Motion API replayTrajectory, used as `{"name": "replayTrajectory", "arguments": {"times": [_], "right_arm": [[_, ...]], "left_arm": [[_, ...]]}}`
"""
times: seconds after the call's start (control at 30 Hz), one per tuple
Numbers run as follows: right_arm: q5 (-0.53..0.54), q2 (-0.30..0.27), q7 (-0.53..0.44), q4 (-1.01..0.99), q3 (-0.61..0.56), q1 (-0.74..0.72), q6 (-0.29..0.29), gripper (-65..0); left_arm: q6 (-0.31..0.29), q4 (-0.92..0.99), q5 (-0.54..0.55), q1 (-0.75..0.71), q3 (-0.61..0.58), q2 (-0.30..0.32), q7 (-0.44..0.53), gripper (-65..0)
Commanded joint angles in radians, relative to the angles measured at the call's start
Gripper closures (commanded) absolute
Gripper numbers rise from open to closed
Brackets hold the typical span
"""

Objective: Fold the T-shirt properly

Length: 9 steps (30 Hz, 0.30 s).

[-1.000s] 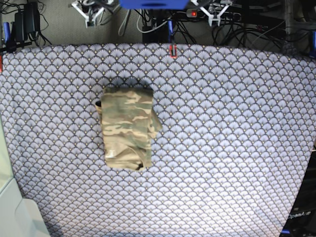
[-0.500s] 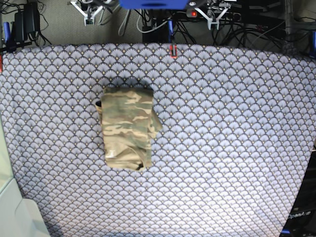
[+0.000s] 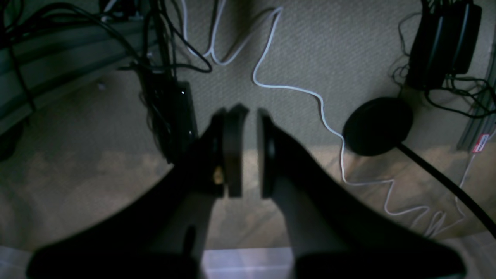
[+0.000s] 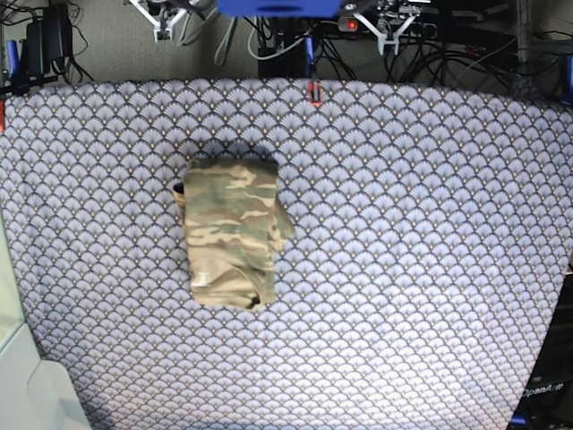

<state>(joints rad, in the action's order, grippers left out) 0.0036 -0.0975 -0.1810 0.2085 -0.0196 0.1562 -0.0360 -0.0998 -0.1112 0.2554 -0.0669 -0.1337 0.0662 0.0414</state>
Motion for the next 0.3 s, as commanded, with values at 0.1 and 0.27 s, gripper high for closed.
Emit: {"name": "replayTrajectory", "arguments": {"times": [0.1, 0.27], "right_arm": [[-0.001, -0.006, -0.007, 0.001, 0.002, 0.007, 0.003, -5.6], [-0.001, -0.001, -0.007, 0.001, 0.002, 0.007, 0.003, -5.6]], "left_arm": [[-0.002, -0.006, -0.001, -0.024, -0.001, -0.003, 0.002, -0.8], [-0.002, -0.006, -0.001, -0.026, -0.001, -0.003, 0.002, -0.8]]}}
